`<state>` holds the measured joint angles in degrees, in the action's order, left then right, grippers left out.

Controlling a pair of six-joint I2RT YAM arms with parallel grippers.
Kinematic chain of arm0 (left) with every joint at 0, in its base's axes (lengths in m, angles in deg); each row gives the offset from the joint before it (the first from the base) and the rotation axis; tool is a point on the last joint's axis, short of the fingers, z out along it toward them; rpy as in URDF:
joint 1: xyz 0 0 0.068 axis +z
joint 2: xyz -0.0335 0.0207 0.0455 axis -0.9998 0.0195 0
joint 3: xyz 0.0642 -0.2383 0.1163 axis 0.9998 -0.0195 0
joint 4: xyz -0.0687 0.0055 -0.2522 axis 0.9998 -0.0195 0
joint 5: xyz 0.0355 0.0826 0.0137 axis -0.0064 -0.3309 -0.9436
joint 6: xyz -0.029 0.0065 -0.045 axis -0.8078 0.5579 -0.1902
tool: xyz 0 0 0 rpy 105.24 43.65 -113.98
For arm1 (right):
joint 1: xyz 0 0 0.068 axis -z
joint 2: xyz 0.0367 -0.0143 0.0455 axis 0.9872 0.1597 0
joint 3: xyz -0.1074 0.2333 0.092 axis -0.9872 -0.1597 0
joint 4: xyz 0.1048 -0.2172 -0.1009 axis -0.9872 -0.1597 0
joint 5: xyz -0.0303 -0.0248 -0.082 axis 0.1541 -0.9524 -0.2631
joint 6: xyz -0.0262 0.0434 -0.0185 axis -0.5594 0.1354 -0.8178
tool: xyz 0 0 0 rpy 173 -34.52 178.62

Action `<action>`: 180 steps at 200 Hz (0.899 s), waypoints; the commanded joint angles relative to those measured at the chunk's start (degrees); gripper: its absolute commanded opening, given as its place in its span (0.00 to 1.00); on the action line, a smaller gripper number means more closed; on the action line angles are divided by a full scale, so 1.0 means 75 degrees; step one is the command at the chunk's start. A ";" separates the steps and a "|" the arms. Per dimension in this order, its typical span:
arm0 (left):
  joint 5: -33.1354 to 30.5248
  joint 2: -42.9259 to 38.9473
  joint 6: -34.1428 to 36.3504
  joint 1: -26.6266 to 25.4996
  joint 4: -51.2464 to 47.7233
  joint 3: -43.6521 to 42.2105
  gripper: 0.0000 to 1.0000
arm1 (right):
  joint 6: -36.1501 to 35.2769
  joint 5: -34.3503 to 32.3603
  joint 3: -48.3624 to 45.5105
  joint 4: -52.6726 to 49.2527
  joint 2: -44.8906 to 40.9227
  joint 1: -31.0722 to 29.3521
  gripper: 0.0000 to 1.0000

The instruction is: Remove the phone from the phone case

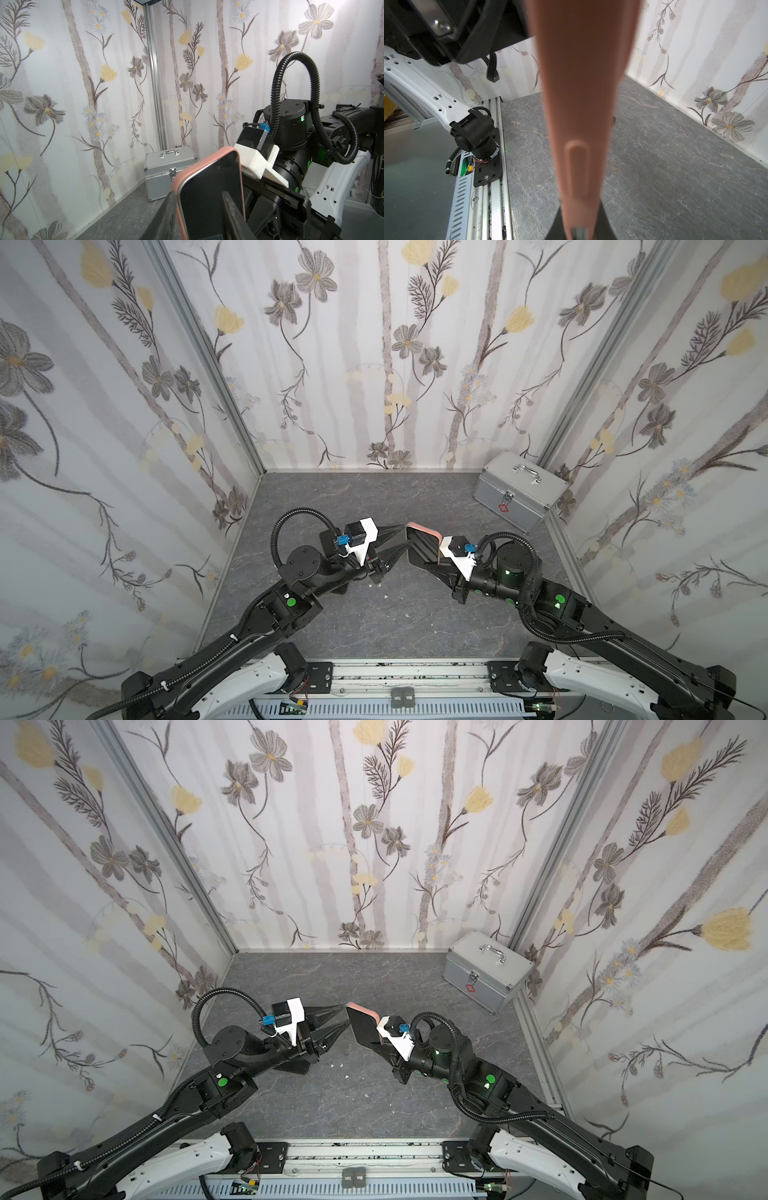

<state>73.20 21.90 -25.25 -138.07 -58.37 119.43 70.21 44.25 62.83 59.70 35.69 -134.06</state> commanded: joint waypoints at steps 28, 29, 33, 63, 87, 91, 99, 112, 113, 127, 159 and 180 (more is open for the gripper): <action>0.0103 -0.0005 -0.0026 -0.0003 0.0189 0.0043 0.35 | -0.0252 0.0135 0.0135 0.0251 0.0079 -0.0107 0.00; 0.0094 -0.0006 -0.0031 -0.0003 0.0189 0.0043 0.35 | -0.0255 0.0138 0.0131 0.0245 0.0073 -0.0112 0.00; 0.0080 0.0003 -0.0026 0.0003 0.0184 0.0033 0.35 | -0.0267 0.0134 0.0135 0.0245 0.0068 -0.0121 0.00; 0.0050 -0.0004 -0.0033 -0.0003 0.0189 0.0012 0.38 | -0.0331 0.0124 0.0118 0.0204 0.0035 -0.0201 0.00; 0.0038 -0.0003 -0.0028 0.0002 0.0190 -0.0003 0.39 | -0.0384 0.0107 0.0125 0.0149 0.0055 -0.0246 0.00; 0.0044 0.0010 -0.0026 -0.0001 0.0190 -0.0001 0.39 | -0.0388 0.0107 0.0127 0.0144 0.0064 -0.0265 0.00; 0.0023 0.0011 -0.0031 -0.0004 0.0189 0.0005 0.39 | -0.0409 0.0097 0.0145 0.0113 0.0079 -0.0294 0.00; 0.0003 0.0017 -0.0025 -0.0002 0.0189 -0.0006 0.39 | -0.0443 0.0099 0.0169 0.0090 0.0102 -0.0339 0.00; 0.0003 0.0017 -0.0025 0.0003 0.0189 -0.0005 0.39 | -0.0450 0.0097 0.0172 0.0088 0.0103 -0.0340 0.00; -0.0009 -0.0005 -0.0029 0.0000 0.0189 -0.0014 0.39 | -0.0489 0.0049 0.0192 0.0064 0.0125 -0.0385 0.00; -0.0003 -0.0017 -0.0052 -0.0003 0.0188 -0.0056 0.39 | -0.0414 -0.0148 0.0174 0.0150 0.0116 -0.0414 0.00; -0.0122 -0.0068 -0.0030 0.0002 0.0183 -0.0084 0.43 | -0.0114 -0.0802 0.0017 0.0368 -0.0057 -0.0412 0.00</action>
<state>73.15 21.85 -25.33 -138.07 -58.34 119.08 68.11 43.11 63.57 57.49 36.48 -137.06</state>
